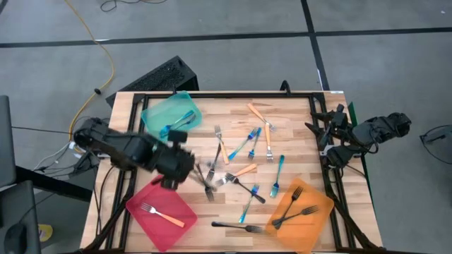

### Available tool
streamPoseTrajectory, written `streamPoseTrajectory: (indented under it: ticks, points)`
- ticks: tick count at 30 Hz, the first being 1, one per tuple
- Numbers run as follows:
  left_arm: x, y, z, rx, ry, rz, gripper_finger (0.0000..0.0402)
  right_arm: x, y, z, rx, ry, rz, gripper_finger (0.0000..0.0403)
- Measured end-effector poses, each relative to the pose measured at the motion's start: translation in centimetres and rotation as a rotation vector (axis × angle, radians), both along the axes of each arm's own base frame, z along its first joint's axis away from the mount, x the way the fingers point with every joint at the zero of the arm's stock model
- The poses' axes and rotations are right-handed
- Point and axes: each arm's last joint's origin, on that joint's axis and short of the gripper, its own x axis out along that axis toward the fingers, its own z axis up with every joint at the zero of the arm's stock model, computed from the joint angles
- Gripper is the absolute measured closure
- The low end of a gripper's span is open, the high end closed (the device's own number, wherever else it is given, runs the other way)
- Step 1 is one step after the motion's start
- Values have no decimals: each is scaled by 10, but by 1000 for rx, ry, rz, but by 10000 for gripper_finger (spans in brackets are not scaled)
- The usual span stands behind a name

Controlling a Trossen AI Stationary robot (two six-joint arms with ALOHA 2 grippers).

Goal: Sort silverware by color (type)
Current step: Put the orange fork into the red bin

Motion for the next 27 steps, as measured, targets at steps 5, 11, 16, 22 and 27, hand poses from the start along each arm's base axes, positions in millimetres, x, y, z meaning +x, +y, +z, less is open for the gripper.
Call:
streamPoseTrajectory:
  ticks: [5,11,16,22,27]
  points:
    - [-13,-31,-17,27,30,-52,369,0,0,0,1,-1,0,161]
    - [-25,-54,-46,28,91,-52,369,0,0,0,2,-2,-1,161]
    - [-39,-62,-73,-12,163,-35,369,0,0,0,2,-2,-1,161]
    - [-65,-60,-101,-98,193,12,369,0,0,0,6,-5,-3,161]
    - [-81,-61,-121,-190,164,30,369,0,0,0,16,-12,-7,161]
